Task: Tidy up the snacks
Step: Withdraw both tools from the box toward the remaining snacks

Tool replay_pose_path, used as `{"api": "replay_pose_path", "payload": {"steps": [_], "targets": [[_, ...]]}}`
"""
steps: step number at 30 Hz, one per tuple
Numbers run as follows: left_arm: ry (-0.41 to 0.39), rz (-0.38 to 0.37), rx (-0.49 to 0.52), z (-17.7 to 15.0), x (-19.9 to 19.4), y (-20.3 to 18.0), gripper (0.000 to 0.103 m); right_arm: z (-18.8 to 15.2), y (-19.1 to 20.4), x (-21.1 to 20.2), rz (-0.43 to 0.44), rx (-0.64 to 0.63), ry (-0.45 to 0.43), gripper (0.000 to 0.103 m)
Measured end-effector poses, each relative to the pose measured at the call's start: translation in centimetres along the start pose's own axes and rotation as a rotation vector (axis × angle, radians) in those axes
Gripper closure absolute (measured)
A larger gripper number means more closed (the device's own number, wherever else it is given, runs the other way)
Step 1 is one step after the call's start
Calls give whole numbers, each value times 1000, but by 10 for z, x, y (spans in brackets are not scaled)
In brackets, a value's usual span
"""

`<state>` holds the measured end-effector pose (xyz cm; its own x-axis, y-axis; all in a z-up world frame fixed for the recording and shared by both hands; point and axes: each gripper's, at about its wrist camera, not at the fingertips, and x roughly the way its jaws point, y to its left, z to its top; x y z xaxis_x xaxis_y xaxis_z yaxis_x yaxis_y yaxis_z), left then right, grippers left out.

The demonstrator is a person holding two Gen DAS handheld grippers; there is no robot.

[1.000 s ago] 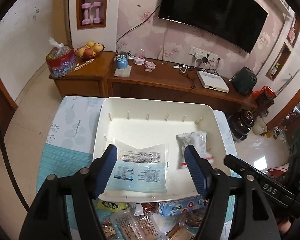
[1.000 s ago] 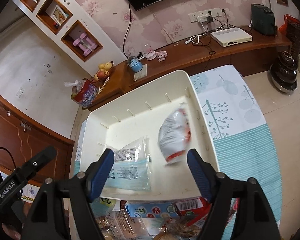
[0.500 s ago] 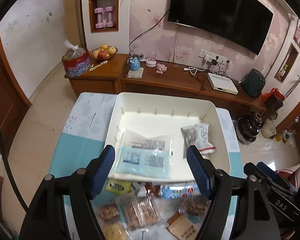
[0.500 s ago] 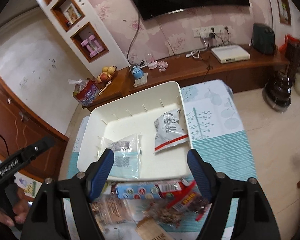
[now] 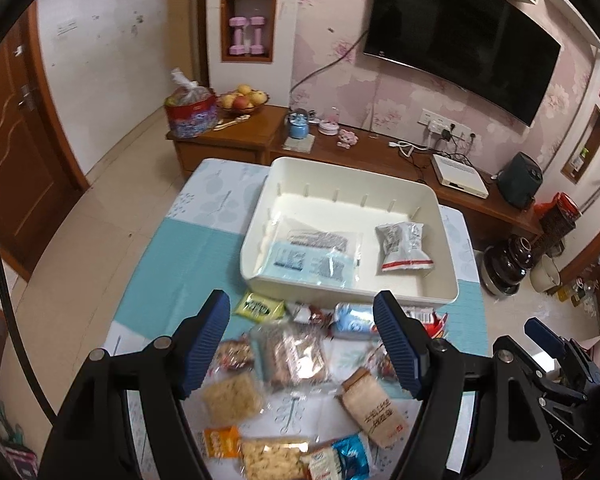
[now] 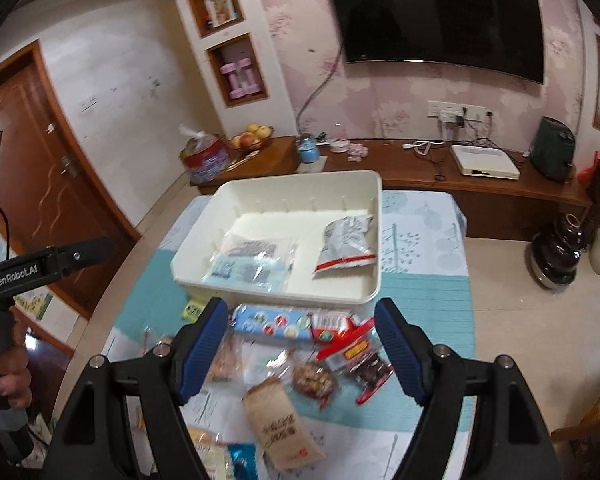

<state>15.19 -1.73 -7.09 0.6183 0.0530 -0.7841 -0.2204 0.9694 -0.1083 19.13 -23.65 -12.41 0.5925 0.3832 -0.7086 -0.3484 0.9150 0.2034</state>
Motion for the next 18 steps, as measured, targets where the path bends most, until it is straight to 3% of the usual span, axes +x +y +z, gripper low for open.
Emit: {"api": "replay_pose_path", "payload": {"steps": [10,18], "targets": [[-9,70,-113,-52,-34,32,29,-24,19,-18,60,-104,14,27],[53,136,-198,-92,-44,57,24,-43,27,-16,99,-162,68,27]]}}
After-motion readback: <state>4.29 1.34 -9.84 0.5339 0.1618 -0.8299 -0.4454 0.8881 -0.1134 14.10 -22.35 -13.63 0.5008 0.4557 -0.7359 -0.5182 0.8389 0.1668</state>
